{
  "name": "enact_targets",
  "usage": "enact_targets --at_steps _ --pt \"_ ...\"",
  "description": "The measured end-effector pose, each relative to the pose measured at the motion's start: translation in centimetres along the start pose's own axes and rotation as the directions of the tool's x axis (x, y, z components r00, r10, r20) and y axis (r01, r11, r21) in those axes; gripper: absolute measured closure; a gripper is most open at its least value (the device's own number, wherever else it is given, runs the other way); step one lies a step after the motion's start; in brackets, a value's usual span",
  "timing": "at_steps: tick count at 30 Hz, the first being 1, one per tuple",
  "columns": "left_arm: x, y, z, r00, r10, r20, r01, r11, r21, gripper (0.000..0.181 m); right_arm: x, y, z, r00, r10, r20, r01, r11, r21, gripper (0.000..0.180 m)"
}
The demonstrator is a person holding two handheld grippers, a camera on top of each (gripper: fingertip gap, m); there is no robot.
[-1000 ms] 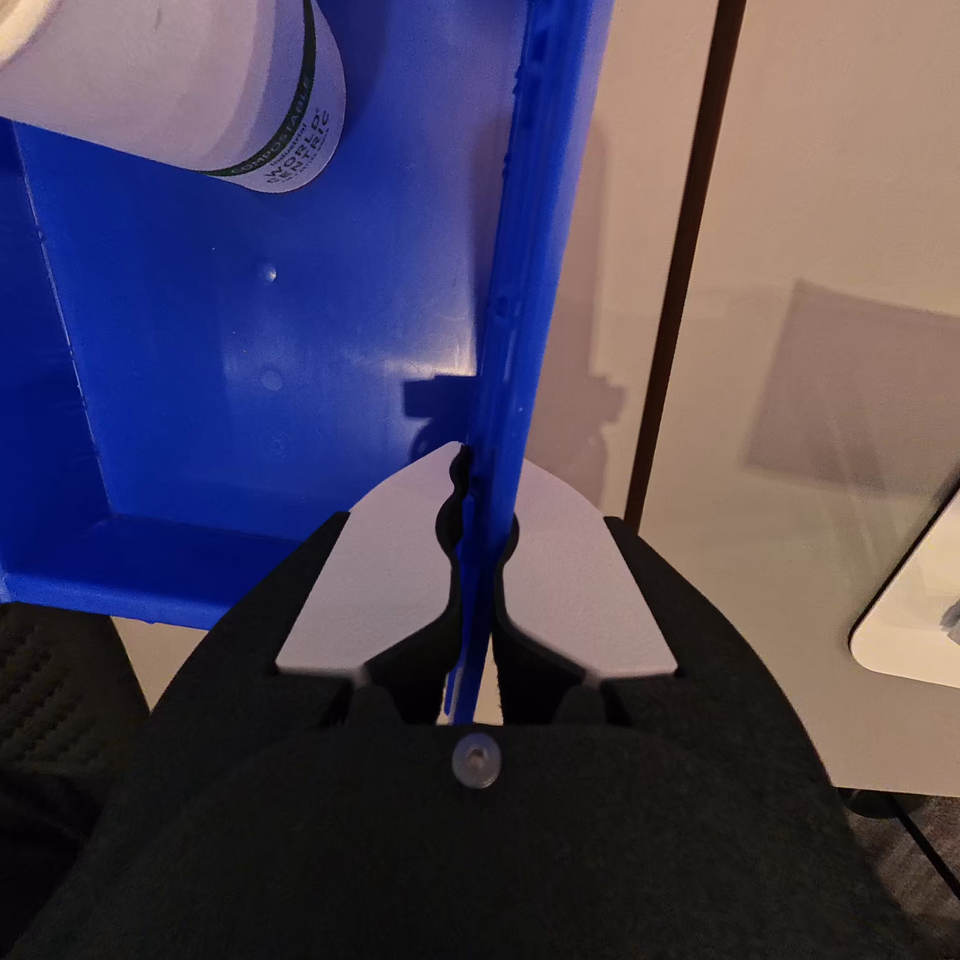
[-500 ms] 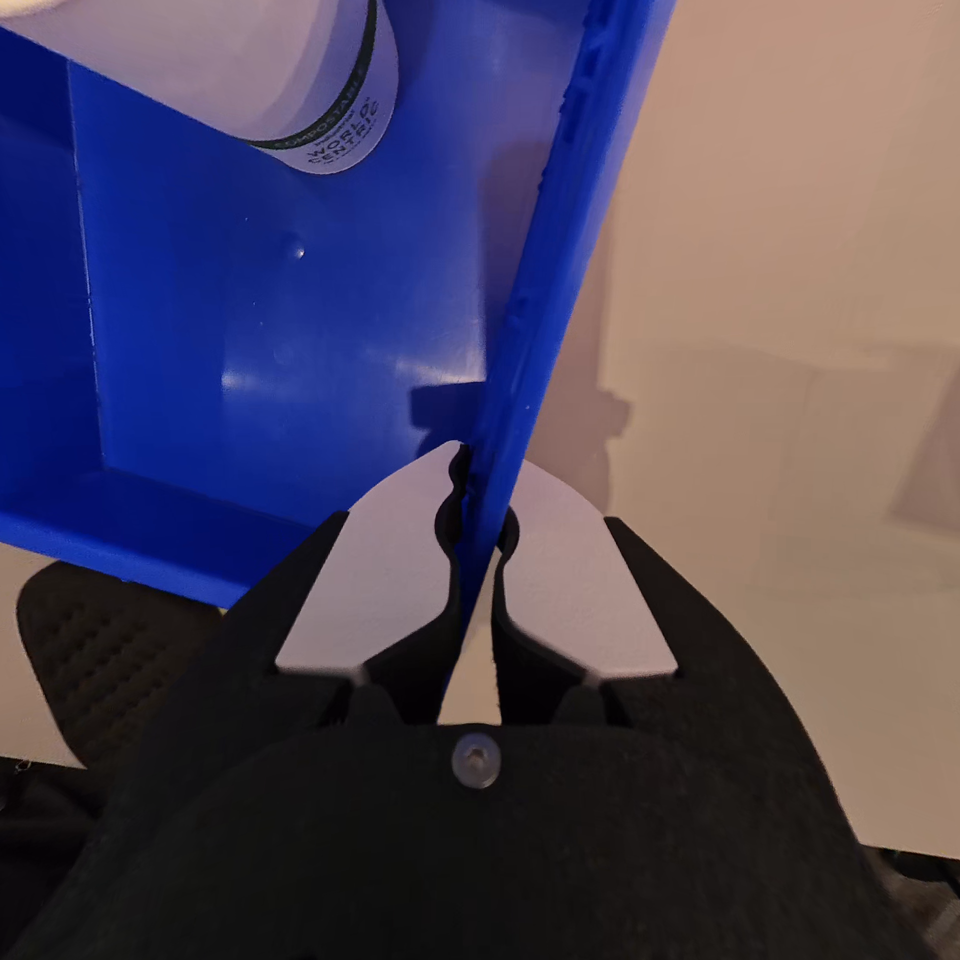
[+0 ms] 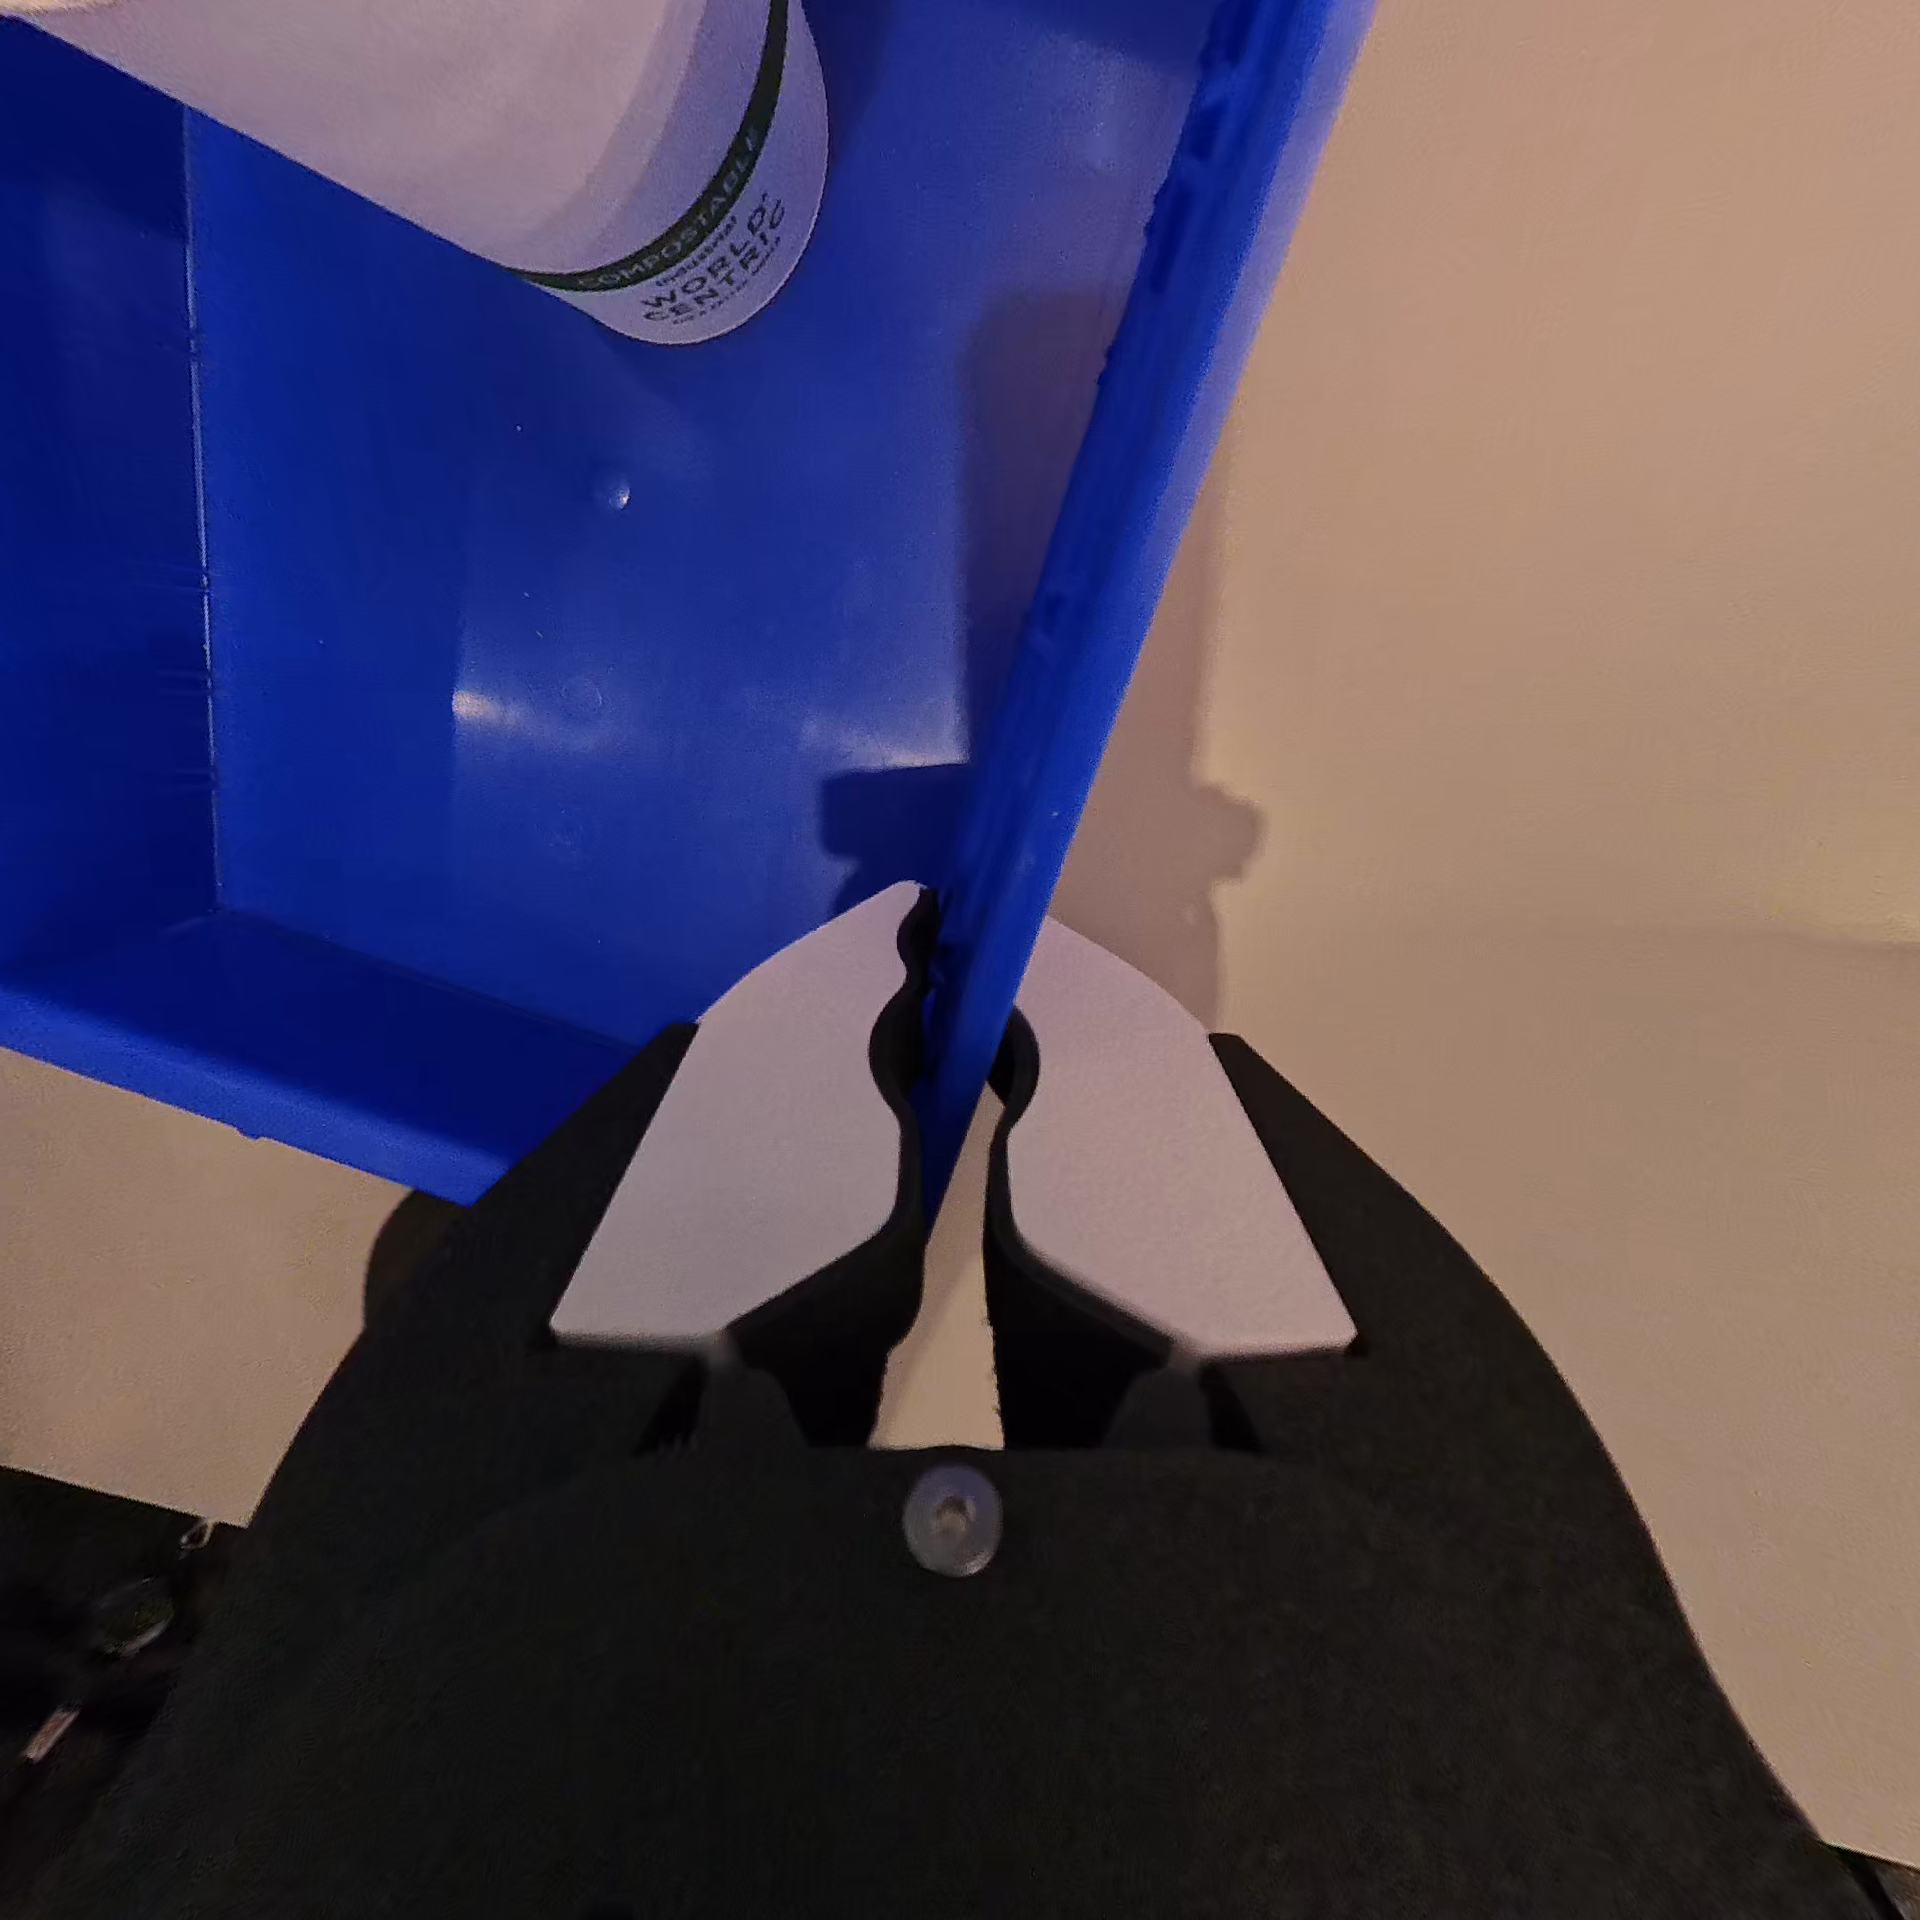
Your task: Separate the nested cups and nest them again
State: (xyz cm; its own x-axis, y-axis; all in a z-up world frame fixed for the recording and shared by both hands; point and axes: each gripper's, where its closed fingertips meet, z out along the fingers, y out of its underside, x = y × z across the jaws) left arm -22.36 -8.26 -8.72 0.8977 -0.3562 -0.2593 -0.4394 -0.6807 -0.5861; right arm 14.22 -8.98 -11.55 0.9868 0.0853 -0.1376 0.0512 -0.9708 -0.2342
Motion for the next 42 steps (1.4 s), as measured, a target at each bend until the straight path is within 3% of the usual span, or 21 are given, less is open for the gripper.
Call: enact_targets --at_steps 8,18,22,32,37,42 --pt "2.5 -1.3 0.1 0.997 -0.007 -0.075 0.01 0.999 0.036 0.168 -5.7 -0.8 0.9 0.996 -0.084 0.038 0.086 0.995 -0.057 0.173" --pt "0.9 -2.3 -4.0 0.957 -0.097 -0.275 0.166 0.957 0.238 0.128 -5.9 -3.4 2.5 1.0 -0.004 0.002 0.004 0.991 -0.131 0.166" --pt "-1.9 0.2 -6.2 0.95 -0.083 -0.302 0.163 0.953 0.253 0.128 -5.7 -3.8 2.7 0.999 0.03 0.025 -0.027 0.993 -0.115 0.174" --pt "-10.4 9.0 -8.8 0.981 -0.074 -0.178 0.121 0.954 0.272 0.137 -6.4 -3.5 1.2 0.995 0.056 0.08 -0.044 0.988 -0.15 0.175" --pt "-14.1 13.2 -10.4 0.979 -0.128 -0.16 0.17 0.944 0.281 0.138 -8.2 -3.0 -2.2 0.995 0.024 0.101 -0.004 0.981 -0.193 0.176" --pt "-17.3 16.9 -11.7 0.972 -0.19 -0.141 0.224 0.931 0.288 0.138 -11.7 -4.1 -9.0 0.997 -0.021 0.069 0.033 0.981 -0.189 0.175"
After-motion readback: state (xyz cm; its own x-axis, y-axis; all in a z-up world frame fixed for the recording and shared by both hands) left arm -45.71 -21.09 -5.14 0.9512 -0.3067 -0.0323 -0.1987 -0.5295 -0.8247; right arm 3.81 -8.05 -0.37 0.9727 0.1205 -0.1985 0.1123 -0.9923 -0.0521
